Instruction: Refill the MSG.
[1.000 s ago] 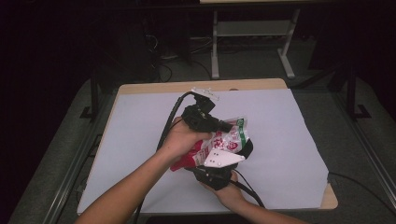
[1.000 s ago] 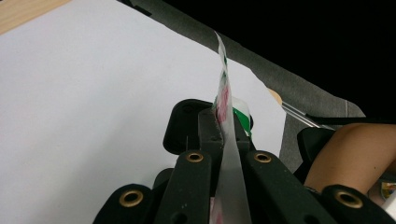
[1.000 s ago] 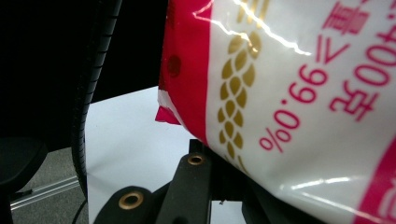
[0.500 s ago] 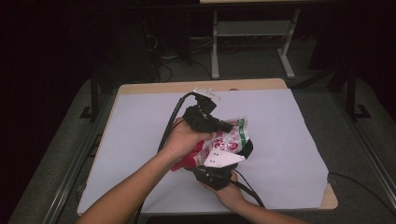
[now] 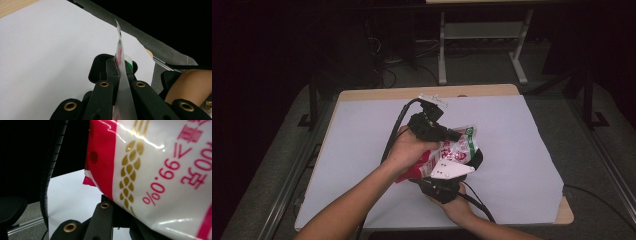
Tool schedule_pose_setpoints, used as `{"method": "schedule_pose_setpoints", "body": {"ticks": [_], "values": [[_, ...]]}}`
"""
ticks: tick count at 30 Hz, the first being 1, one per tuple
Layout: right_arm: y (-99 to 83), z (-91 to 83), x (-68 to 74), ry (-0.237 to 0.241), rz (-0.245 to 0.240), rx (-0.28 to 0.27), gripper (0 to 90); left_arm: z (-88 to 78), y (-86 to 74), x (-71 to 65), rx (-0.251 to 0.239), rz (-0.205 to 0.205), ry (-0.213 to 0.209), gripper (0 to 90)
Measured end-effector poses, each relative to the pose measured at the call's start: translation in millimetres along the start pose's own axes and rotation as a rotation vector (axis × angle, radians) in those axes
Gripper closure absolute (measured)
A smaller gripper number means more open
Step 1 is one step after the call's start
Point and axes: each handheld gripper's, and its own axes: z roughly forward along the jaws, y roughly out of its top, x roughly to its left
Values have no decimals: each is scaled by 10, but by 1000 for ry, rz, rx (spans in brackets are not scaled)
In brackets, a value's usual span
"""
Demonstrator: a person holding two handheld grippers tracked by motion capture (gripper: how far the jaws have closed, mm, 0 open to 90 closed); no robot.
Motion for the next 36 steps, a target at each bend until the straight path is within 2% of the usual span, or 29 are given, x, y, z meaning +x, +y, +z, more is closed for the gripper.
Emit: {"method": "schedule_pose_setpoints", "body": {"ticks": [12,36], "values": [[31,-4,12,5,-4,-18,900,-21,28,-16,-7,-9,-5,900],[30,-13,10,5,-6,-20,900,15,28,-8,-8,-12,-14,899]]}}
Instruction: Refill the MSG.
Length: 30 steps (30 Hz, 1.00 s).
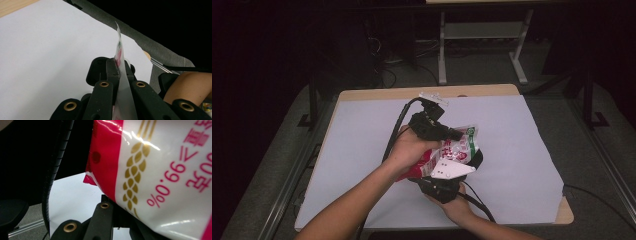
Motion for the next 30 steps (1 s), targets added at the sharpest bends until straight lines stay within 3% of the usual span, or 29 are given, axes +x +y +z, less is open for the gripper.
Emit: {"method": "schedule_pose_setpoints", "body": {"ticks": [30], "values": [[1,13,-17,11,-9,12,900,-31,-21,31,-26,-24,-6,899]]}}
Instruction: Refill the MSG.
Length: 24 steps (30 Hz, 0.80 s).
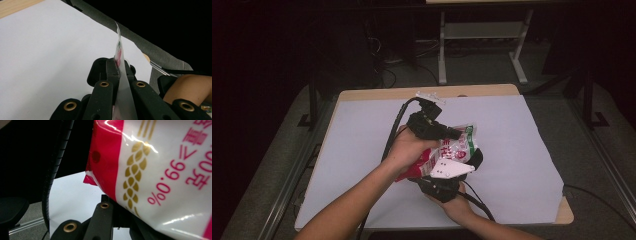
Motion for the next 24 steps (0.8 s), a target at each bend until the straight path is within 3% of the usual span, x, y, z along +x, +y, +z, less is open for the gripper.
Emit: {"method": "schedule_pose_setpoints", "body": {"ticks": [9,24], "values": [[1,0,5,-1,-1,0,900,-5,-1,0,2,1,-5,899],[-15,3,-13,-17,2,25,900,-123,-6,-32,-29,2,-54,898]]}}
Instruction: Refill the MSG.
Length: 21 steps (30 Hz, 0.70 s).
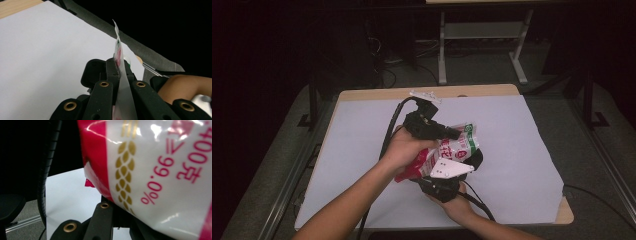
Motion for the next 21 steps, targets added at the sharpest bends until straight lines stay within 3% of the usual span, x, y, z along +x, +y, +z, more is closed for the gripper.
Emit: {"method": "schedule_pose_setpoints", "body": {"ticks": [14,21], "values": [[-12,0,-3,-7,1,9,900,-138,-2,1,-22,-14,-48,898],[-14,-14,-20,-17,7,10,900,-240,-4,-10,-34,3,-52,898]]}}
